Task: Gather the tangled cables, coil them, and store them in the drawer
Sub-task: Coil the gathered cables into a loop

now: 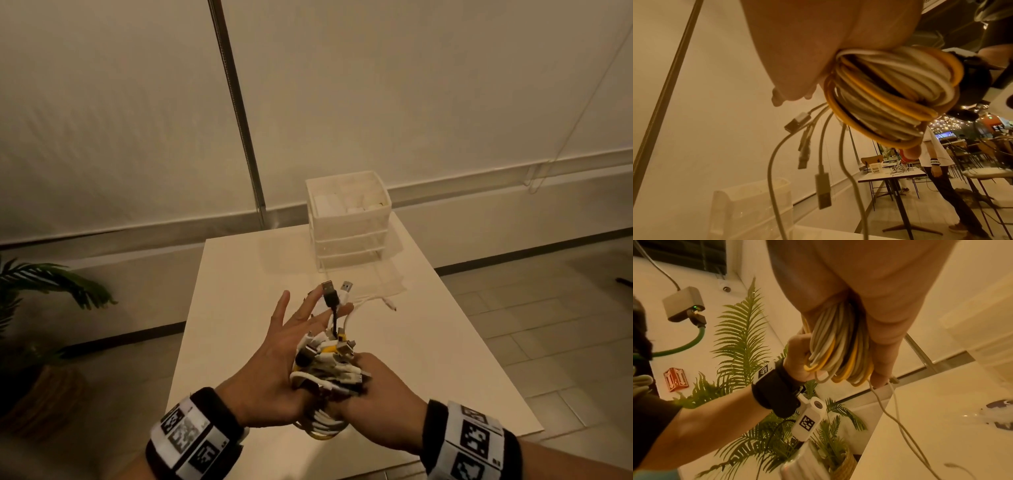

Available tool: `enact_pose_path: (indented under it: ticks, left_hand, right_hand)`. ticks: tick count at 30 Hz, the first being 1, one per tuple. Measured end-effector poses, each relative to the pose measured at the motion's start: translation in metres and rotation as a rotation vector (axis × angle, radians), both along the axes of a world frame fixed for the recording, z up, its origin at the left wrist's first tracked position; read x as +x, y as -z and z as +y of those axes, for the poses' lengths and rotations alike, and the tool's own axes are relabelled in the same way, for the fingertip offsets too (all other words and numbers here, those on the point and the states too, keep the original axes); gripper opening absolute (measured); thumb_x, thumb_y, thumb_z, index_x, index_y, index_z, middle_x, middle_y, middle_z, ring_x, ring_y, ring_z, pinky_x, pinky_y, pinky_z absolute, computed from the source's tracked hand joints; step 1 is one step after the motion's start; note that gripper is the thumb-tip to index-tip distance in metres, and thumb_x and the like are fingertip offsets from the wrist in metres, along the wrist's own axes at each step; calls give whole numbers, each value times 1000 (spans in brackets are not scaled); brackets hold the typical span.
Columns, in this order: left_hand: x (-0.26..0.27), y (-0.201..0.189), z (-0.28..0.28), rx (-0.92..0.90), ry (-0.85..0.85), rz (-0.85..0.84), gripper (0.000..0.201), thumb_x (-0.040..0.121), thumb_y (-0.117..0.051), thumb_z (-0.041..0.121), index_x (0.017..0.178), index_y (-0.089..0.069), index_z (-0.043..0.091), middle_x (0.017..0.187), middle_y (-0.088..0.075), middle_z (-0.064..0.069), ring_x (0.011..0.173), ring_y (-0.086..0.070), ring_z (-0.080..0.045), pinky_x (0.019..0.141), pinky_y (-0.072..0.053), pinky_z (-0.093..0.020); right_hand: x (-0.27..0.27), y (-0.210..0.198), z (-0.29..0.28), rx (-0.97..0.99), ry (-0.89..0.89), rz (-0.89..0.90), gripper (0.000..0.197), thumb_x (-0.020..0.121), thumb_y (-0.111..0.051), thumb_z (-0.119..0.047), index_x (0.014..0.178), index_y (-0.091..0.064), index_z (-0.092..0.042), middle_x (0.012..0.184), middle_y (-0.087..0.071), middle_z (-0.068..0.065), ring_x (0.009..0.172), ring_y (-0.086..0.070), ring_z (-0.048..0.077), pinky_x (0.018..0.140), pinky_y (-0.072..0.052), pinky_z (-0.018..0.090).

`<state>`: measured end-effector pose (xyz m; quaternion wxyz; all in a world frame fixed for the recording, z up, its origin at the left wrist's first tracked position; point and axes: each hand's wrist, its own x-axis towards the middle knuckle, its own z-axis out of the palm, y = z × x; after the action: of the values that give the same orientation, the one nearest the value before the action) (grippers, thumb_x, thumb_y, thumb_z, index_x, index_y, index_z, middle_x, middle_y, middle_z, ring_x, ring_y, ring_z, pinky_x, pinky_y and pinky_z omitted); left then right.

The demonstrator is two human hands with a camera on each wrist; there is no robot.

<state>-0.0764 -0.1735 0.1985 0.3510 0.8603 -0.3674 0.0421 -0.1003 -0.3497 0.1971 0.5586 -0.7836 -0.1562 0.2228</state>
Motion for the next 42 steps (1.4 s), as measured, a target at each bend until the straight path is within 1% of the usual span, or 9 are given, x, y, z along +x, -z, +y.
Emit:
enact_pose_path:
  ticks: [7, 12, 15, 18, 23, 27, 32, 35, 42]
  left_hand:
    - [-1, 9, 1, -5, 23, -45, 90, 68, -68, 13, 146, -35, 42, 162, -25, 10, 153, -3, -27, 115, 8, -65]
    - [2, 20, 10, 18, 11, -28, 53, 74, -69, 14, 125, -60, 25, 139, -52, 12, 144, -34, -14, 117, 3, -62]
    - [-2, 26, 3, -78, -64, 5, 34, 81, -64, 25, 111, -54, 38, 109, -58, 13, 111, -57, -7, 112, -28, -56]
    - [1, 21, -9, -259, -203, 143, 21, 79, -64, 20, 98, -58, 27, 92, -60, 7, 87, -62, -14, 76, -52, -40]
    - [31, -6, -15, -426, -362, 359, 51, 70, -69, 23, 120, -58, 20, 111, -70, 6, 107, -66, -11, 95, -52, -41]
    - [51, -41, -6, -459, -302, 408, 61, 67, -71, 5, 126, -56, 15, 114, -70, -2, 109, -67, -18, 95, -53, -45]
    - [52, -76, 2, -827, -459, 274, 45, 77, -59, -7, 122, -57, 1, 112, -70, -16, 105, -68, -29, 85, -56, -46]
    - [45, -91, 2, -994, -430, 285, 42, 86, -61, 2, 128, -53, -2, 119, -66, -22, 110, -66, -34, 90, -56, -49]
    - [38, -91, 44, -1055, -538, 288, 35, 92, -56, -4, 127, -56, -2, 119, -65, -26, 112, -62, -45, 93, -48, -67]
  right_hand:
    - [4, 6, 1, -100, -66, 16, 25, 67, -58, -22, 86, -71, -32, 85, -71, -6, 86, -65, 15, 91, -52, 44]
    - [12, 6, 0, -155, -101, -41, 25, 72, -57, -20, 93, -70, -24, 93, -71, -1, 91, -65, 22, 90, -52, 43]
    - [17, 1, -3, -224, -80, -127, 33, 72, -55, -35, 100, -68, -24, 100, -71, -3, 93, -65, 16, 89, -52, 38]
    - [30, -9, -4, -292, -37, -181, 31, 68, -55, -41, 92, -66, -23, 96, -71, -1, 90, -65, 17, 86, -53, 37]
    - [73, -37, -1, -350, -46, -237, 15, 79, -63, -22, 65, -57, -26, 70, -62, -3, 68, -58, 14, 62, -44, 23]
    - [98, -59, -5, -144, -104, -131, 26, 78, -70, -25, 102, -67, -19, 97, -72, 9, 92, -68, 23, 85, -56, 37]
    - [99, -54, -24, 666, -77, 260, 70, 72, -71, -38, 132, -53, -8, 129, -56, 15, 119, -51, 32, 107, -36, 51]
    - [84, -33, 10, 417, -107, 24, 73, 60, -63, -11, 131, -49, -14, 135, -53, 14, 127, -49, 30, 106, -37, 51]
    - [47, -30, 19, -21, -361, -105, 10, 91, -60, -25, 95, -61, -16, 68, -60, -9, 56, -59, 11, 60, -53, 35]
